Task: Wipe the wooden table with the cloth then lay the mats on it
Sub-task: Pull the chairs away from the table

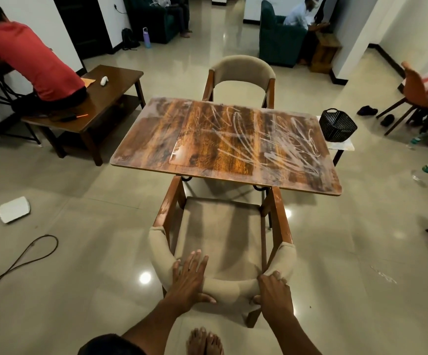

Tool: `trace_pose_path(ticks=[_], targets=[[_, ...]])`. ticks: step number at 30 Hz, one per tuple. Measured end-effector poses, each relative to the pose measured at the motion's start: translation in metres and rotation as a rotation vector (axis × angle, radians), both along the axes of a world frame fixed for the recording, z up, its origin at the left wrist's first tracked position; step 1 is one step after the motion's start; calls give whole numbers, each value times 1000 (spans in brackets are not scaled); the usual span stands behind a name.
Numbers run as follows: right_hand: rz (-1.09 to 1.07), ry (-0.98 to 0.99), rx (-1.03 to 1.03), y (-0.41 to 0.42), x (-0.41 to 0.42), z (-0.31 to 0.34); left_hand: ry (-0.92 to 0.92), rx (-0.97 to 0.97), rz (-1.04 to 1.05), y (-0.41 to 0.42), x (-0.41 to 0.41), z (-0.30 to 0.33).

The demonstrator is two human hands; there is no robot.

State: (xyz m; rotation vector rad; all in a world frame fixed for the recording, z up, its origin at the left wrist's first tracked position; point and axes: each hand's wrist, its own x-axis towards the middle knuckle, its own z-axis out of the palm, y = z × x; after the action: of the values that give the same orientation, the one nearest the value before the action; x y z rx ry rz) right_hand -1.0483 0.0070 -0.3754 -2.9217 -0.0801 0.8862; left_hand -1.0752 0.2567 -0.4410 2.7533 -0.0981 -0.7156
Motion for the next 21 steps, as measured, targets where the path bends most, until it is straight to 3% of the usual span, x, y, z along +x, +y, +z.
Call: trace_pose_path(ticks=[11, 17, 21], targets=[[104, -43, 19, 6, 20, -11, 15, -21, -21, 22, 7, -3], [187, 36, 32, 2, 31, 9, 127, -41, -47, 29, 26, 18], [68, -163, 116, -9, 65, 41, 10, -83, -19, 28, 93, 71]])
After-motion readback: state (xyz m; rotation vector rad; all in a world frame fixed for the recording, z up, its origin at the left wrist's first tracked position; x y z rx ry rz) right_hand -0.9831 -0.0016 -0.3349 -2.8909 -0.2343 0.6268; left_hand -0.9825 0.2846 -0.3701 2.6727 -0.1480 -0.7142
